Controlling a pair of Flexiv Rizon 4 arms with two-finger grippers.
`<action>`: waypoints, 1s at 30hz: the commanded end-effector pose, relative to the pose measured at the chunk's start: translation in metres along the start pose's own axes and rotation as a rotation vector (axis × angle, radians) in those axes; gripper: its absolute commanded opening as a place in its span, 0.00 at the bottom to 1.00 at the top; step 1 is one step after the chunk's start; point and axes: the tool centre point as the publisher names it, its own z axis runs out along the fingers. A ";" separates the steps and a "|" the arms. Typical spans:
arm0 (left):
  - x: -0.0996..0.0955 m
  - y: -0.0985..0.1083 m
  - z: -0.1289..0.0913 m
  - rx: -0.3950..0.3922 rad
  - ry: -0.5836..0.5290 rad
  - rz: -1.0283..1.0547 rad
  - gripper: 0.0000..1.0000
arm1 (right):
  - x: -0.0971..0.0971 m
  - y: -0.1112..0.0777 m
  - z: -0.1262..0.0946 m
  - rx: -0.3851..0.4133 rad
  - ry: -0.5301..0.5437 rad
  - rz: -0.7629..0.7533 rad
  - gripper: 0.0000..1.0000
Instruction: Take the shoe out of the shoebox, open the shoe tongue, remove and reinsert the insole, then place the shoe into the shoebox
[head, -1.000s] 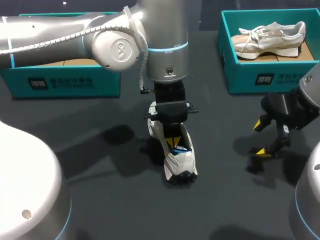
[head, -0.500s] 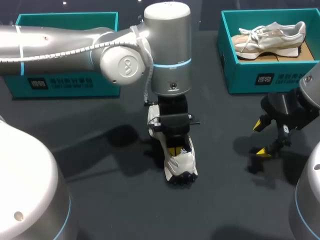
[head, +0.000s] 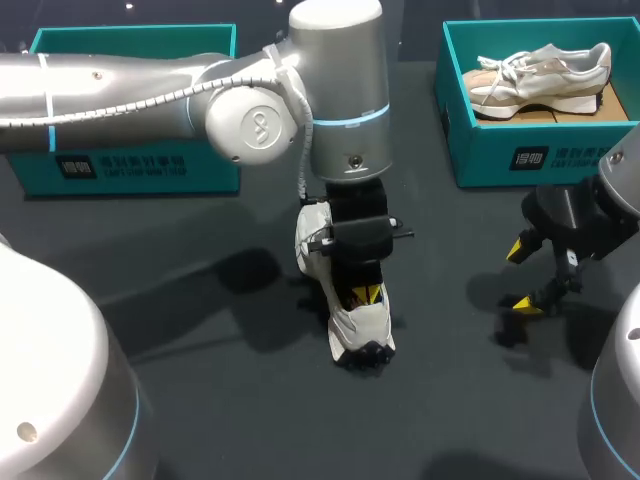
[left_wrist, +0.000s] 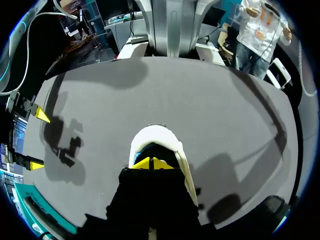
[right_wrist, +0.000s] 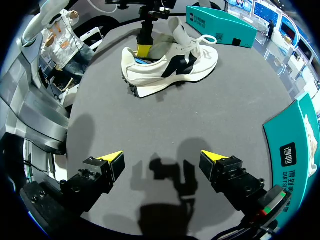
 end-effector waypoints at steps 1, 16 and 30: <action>-0.002 -0.001 0.016 0.006 -0.021 -0.005 0.00 | 0.001 0.000 0.000 0.002 -0.002 0.000 1.00; 0.013 0.020 0.047 -0.016 0.027 -0.068 0.00 | 0.001 0.000 0.000 0.002 -0.002 0.000 1.00; -0.011 0.001 0.041 -0.050 -0.030 -0.010 0.00 | 0.001 0.000 0.000 0.002 -0.002 0.000 1.00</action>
